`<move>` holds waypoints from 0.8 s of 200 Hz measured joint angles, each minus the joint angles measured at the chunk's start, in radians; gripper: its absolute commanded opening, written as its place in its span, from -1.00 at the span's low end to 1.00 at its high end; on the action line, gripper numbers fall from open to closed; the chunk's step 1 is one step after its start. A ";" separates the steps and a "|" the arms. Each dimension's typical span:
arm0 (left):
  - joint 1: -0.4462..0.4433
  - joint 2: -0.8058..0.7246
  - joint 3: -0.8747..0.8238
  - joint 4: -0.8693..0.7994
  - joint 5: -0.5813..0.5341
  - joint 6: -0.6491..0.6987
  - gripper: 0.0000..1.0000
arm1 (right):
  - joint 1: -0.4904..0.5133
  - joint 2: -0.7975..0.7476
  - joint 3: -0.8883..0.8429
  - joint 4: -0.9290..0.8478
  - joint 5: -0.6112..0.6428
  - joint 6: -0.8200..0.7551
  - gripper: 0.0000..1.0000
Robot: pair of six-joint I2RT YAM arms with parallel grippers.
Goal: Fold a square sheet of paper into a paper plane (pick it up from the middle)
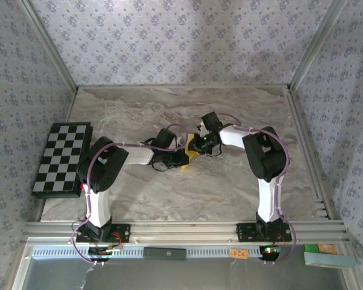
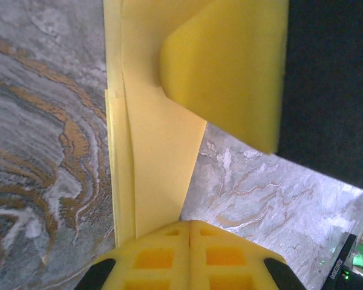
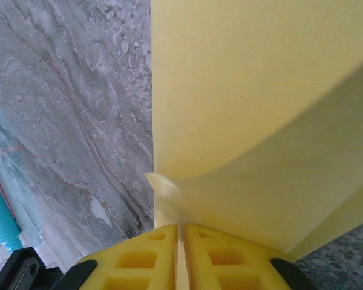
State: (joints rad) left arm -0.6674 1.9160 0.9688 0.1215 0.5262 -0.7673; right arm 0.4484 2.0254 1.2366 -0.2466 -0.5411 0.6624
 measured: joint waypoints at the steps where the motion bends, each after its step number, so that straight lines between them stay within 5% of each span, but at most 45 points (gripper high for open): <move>1: 0.000 -0.001 -0.002 0.003 0.000 0.000 -0.96 | 0.000 0.000 0.000 -0.001 0.000 0.000 -0.72; 70: 0.006 -0.066 -0.101 0.045 -0.005 0.008 -1.00 | 0.015 0.010 0.038 -0.081 0.025 -0.003 -0.76; 160: -0.026 -0.280 -0.147 -0.316 -0.071 0.113 -0.99 | 0.027 -0.003 0.020 -0.065 0.034 0.019 -0.78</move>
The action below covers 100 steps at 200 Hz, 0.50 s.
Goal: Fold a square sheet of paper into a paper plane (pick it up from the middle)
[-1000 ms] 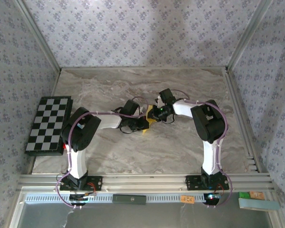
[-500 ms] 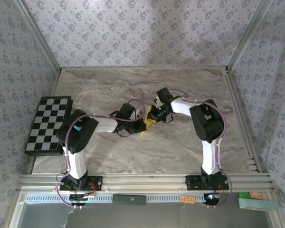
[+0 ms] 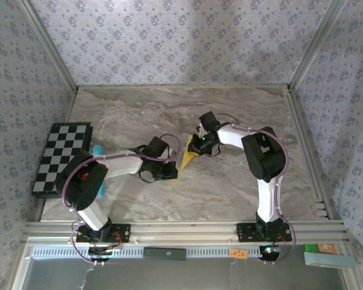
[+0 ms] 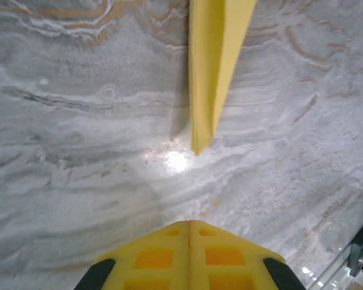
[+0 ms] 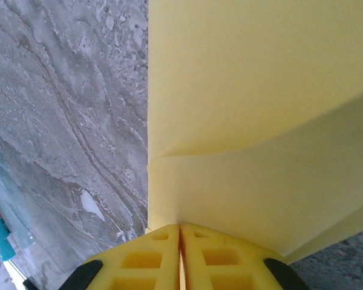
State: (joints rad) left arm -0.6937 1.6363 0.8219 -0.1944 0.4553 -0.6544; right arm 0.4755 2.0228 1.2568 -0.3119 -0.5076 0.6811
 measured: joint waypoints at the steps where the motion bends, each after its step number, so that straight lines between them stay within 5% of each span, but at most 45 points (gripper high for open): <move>1: 0.000 -0.004 0.000 0.000 -0.002 0.000 -0.99 | 0.000 0.000 -0.001 0.001 0.000 0.001 -0.78; 100: 0.006 0.105 0.100 0.170 -0.033 -0.072 -1.00 | 0.051 -0.054 -0.083 0.058 0.008 0.120 -0.78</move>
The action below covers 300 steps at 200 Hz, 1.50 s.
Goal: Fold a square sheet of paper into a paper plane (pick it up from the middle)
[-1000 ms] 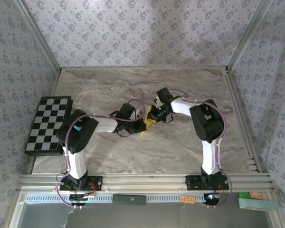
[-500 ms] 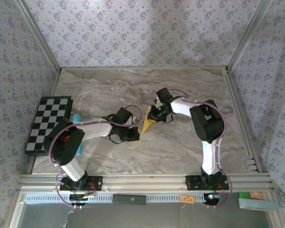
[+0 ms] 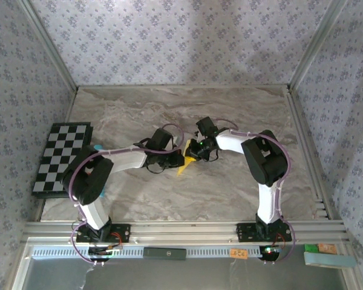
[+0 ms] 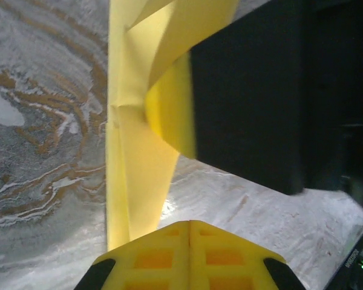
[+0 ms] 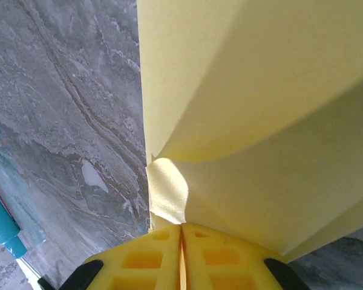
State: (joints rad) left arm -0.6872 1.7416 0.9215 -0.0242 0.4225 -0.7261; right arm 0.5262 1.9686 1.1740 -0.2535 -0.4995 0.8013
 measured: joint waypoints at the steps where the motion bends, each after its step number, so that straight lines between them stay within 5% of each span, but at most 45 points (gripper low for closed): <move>1: 0.000 0.003 0.000 0.000 0.000 -0.001 -1.00 | 0.000 0.000 0.000 0.000 0.000 0.000 -0.78; 221: 0.000 0.088 0.013 0.005 -0.005 -0.027 -1.00 | -0.008 -0.069 -0.076 0.062 0.006 -0.200 -0.77; 300: 0.000 0.093 0.003 0.026 -0.003 -0.027 -1.00 | -0.151 -0.011 -0.076 0.109 -0.101 -0.242 -0.77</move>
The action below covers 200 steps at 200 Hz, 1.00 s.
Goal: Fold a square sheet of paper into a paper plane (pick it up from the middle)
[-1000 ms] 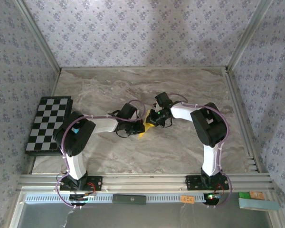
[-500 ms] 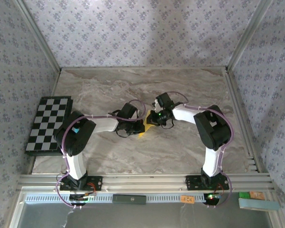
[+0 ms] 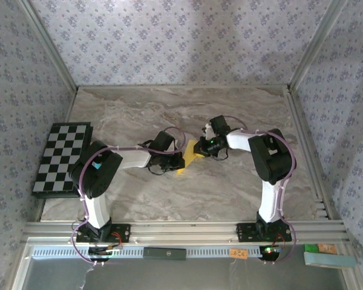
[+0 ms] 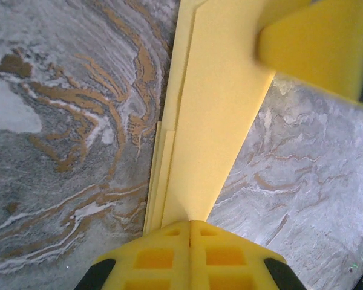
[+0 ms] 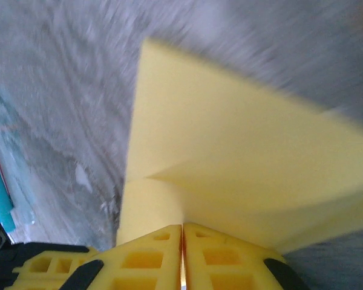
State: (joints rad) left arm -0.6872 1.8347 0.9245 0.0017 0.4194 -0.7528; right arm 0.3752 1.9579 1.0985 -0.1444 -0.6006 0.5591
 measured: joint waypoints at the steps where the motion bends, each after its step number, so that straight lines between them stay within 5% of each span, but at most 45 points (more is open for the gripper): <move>1: 0.000 0.000 -0.001 0.000 0.000 0.000 -1.00 | -0.002 0.000 0.000 0.000 0.000 0.000 -0.77; 63: 0.000 0.001 -0.005 0.018 0.003 0.000 -1.00 | -0.130 0.040 0.063 -0.013 0.005 -0.009 -0.79; 109: 0.000 0.001 0.009 -0.002 0.006 0.000 -1.00 | -0.179 0.003 0.101 -0.053 0.118 -0.022 -0.78; 155: 0.000 0.002 0.029 -0.048 0.006 0.000 -1.00 | -0.072 -0.182 -0.003 -0.056 0.149 -0.006 -0.78; 200: 0.000 0.002 0.032 -0.056 0.006 0.000 -1.00 | 0.060 -0.116 -0.023 -0.018 0.085 0.048 -0.79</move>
State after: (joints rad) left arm -0.6872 1.8366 0.9565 -0.0544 0.4255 -0.7528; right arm 0.4355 1.8416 1.0752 -0.1627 -0.5159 0.6067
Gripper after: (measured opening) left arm 0.046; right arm 0.107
